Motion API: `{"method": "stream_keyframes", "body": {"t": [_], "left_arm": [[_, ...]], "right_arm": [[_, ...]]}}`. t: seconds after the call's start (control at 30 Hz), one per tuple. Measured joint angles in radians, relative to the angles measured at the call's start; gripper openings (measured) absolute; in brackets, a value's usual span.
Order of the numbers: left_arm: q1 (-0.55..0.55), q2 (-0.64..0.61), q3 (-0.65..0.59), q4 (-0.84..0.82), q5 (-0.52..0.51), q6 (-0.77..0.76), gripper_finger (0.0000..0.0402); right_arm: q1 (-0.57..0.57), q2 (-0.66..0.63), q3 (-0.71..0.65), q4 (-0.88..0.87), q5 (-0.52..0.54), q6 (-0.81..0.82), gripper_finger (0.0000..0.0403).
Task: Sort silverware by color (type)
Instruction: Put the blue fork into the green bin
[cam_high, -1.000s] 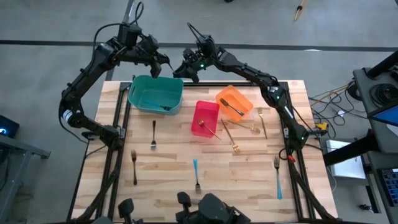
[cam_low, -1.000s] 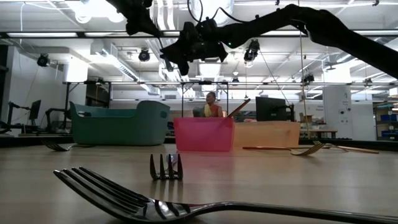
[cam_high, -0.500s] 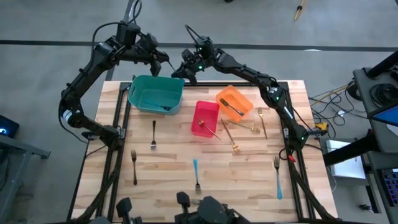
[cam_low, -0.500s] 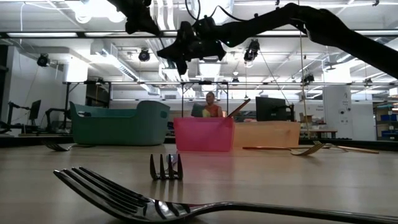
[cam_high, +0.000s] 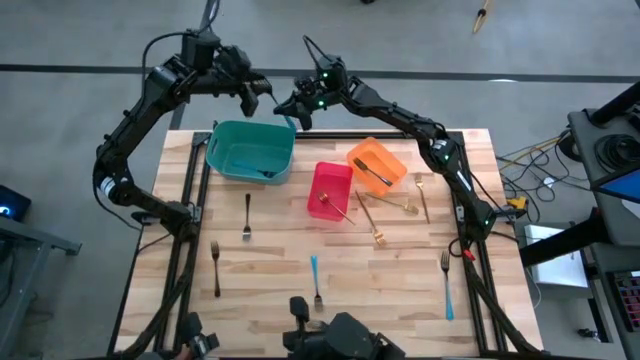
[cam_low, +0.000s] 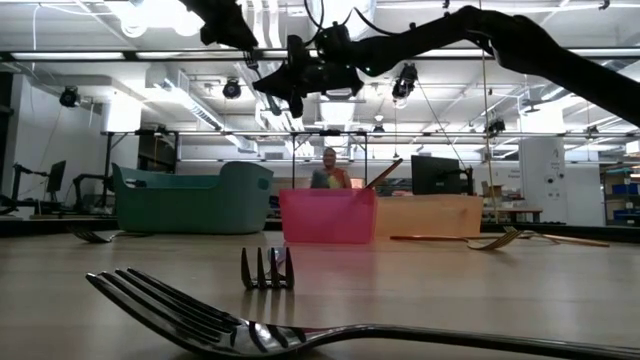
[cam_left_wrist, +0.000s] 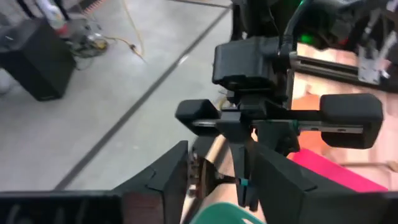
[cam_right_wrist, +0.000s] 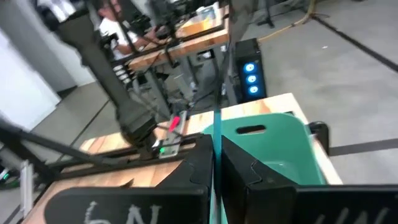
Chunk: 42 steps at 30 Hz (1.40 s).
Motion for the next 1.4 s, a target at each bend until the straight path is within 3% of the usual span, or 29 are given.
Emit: {"method": "stream_keyframes", "body": {"t": [0.17,0.37,0.47,0.63,0.8,1.13,1.4], "left_arm": [[0.002,0.0,0.023,0.0,-0.067,-0.035,0.0188],[0.004,0.0,0.02,0.001,-0.074,-0.051,0.0217],[0.005,0.004,0.02,0.022,-0.095,-0.057,0.0224],[0.006,0.005,0.019,0.11,-0.224,-0.062,0.0226],[0.019,0.004,0.022,0.171,-0.228,-0.062,0.0226],[0.039,0.003,-0.031,0.23,-0.197,-0.185,0.0226],[0.037,0.01,-0.217,0.528,-0.05,-0.359,0.0226]], "right_arm": [[-0.035,0.0,0.0,0.06,0.002,0.028,0.0008],[-0.064,0.0,0.0,0.065,0.0,0.03,0.0008],[-0.066,0.0,0.0,0.07,0.002,0.033,0.0008],[-0.067,0.0,0.0,0.068,-0.004,0.037,0.0008],[-0.072,-0.004,0.0,0.066,0.001,0.064,0.0008],[-0.08,-0.069,0.0,0.074,0.337,-0.007,0.0008],[0.004,-0.085,0.0,0.058,0.506,-0.183,0.0008]]}}
